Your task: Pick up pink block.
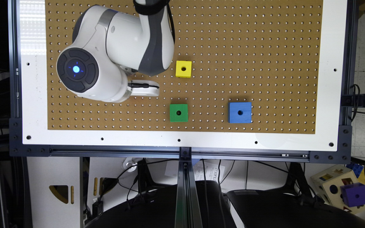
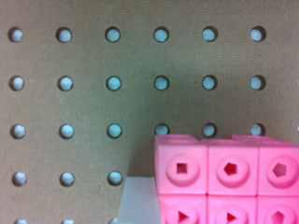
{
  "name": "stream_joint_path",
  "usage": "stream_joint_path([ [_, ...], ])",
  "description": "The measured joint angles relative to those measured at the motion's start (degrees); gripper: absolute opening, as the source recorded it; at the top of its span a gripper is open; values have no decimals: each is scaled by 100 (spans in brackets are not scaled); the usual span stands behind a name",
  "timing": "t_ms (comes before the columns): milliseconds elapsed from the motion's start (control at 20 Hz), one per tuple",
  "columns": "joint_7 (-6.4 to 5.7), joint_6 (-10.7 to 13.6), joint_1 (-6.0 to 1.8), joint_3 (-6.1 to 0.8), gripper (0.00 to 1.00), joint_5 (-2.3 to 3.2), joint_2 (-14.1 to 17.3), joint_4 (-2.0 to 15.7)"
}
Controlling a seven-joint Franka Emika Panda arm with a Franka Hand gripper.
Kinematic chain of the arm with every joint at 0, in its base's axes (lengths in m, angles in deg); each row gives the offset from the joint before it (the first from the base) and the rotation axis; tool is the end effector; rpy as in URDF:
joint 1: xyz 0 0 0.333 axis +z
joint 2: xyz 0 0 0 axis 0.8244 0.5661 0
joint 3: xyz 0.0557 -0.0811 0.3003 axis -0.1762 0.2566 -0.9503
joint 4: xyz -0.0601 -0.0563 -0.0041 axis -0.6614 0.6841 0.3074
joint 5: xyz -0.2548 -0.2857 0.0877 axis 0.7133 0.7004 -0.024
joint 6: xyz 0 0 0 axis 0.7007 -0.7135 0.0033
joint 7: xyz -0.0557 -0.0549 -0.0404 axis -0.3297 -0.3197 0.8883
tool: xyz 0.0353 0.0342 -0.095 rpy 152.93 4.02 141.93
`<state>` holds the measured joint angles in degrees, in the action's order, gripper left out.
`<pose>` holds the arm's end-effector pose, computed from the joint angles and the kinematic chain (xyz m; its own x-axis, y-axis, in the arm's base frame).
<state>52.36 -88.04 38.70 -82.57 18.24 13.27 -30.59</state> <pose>0.5807 -0.1575 0.1757 0.7121 -0.7018 0.0199 -0.7013 -0.7124 -0.0268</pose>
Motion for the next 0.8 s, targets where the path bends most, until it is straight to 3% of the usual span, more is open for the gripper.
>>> stream_joint_path([
  [250, 0, 30, -2, 0, 0, 0, -44, 0],
  [450, 0, 196, -3, 0, 0, 0, -208, -1],
  [800, 0, 845, -4, 0, 0, 0, -843, -2],
])
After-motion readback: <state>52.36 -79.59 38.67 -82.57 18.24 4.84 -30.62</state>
